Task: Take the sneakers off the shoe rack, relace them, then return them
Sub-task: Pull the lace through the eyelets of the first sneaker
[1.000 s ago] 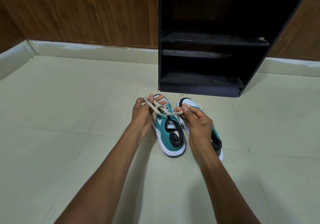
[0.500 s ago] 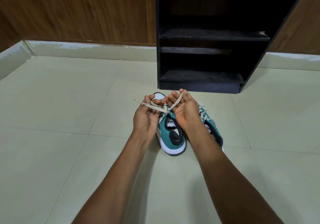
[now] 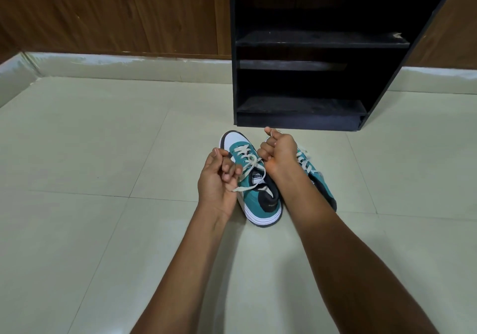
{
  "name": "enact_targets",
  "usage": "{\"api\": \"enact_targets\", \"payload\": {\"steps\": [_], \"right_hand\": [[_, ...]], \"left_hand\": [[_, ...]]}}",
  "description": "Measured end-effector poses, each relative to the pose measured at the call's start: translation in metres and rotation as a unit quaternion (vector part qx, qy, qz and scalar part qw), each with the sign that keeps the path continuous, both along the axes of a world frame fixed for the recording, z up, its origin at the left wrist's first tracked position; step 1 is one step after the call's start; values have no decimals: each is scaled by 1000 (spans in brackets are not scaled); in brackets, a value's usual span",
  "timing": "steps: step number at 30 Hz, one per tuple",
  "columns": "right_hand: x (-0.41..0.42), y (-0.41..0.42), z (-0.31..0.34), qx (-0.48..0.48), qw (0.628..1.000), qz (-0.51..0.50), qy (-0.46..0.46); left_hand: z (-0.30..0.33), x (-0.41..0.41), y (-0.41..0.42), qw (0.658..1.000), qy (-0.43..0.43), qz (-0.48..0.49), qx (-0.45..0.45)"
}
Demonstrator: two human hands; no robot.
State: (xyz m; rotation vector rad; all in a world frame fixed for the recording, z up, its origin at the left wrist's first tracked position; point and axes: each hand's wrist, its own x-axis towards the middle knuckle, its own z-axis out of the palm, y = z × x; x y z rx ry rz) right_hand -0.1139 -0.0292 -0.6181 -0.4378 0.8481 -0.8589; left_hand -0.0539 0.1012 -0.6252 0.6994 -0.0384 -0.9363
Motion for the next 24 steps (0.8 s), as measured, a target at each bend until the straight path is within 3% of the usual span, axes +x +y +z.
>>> {"api": "enact_targets", "payload": {"steps": [16,24], "right_hand": [[16,-6,-2,-41,990,-16,137],[17,-3,-2,-54,987,-5,152]], "left_hand": [[16,-26,11,996,51,40,68],[15,-26,14,995,61,45,66]]}}
